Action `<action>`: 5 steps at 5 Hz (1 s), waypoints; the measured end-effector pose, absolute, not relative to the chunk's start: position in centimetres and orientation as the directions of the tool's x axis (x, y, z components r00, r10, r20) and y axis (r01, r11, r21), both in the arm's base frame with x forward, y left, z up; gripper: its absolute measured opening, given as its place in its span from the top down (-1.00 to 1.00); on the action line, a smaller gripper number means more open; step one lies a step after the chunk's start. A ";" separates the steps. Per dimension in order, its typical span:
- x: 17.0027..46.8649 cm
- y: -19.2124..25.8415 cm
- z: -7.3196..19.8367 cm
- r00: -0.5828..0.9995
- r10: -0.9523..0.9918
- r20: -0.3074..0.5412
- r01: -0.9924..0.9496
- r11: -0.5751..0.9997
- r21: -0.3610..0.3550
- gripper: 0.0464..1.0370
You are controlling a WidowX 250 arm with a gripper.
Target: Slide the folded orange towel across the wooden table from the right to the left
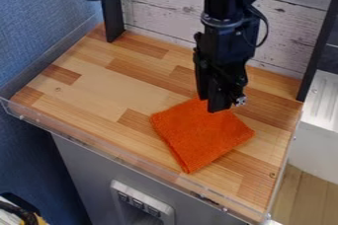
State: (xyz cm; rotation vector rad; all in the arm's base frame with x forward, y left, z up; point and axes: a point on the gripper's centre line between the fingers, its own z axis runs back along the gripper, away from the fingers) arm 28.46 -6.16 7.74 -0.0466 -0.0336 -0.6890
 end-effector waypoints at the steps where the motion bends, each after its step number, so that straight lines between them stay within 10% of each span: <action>1: 28.7 -6.4 6.3 0.762 -0.647 0.025 0.647 0.761 -0.046 0.78; 5: 28.8 -5.5 1.6 0.754 -0.655 -0.043 0.654 0.756 -0.035 0.97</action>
